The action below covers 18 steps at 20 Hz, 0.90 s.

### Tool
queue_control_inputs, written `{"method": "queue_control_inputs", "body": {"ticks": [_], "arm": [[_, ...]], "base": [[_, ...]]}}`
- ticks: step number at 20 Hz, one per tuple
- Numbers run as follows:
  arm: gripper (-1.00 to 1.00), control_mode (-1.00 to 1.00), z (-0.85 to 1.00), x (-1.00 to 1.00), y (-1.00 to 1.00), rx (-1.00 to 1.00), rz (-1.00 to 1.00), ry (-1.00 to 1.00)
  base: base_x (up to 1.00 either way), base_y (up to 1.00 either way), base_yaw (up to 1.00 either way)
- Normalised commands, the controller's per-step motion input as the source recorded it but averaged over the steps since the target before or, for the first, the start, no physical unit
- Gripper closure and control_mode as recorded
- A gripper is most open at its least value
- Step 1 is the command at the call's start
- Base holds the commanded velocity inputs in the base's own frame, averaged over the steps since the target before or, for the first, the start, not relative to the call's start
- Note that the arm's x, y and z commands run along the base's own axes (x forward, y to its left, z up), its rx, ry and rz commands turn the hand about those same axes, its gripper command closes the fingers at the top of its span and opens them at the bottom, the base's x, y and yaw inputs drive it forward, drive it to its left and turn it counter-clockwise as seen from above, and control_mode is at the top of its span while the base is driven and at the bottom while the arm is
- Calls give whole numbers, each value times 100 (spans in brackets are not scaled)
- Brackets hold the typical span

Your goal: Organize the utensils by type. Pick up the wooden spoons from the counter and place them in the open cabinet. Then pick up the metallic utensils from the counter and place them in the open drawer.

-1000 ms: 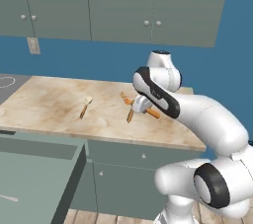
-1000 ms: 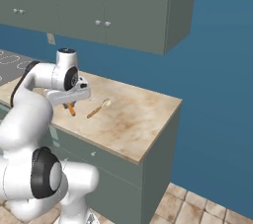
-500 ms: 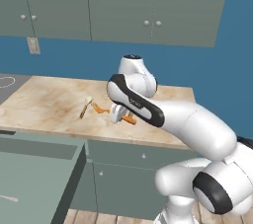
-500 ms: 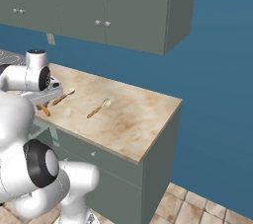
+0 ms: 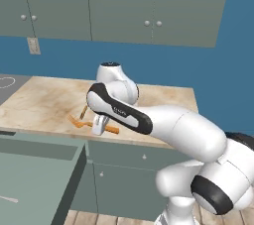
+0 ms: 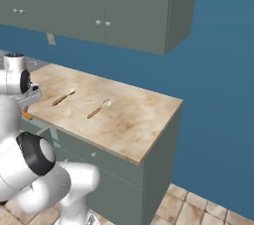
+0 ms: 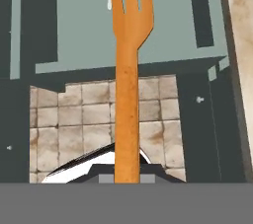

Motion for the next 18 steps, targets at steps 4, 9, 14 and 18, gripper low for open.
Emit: {"method": "queue_control_inputs", "body": {"ticks": [4, 9, 14, 18], "arm": [[100, -100, -18, -17, 35, 0, 19, 3], [100, -100, -37, -6, 49, 0, 15, 0], [100, -100, -40, 0, 50, 0, 14, 0], [100, -100, -6, 0, 36, 0, 8, 0]], "base": [[0, 0, 0], [0, 0, 0], [0, 0, 0], [0, 0, 0]]}}
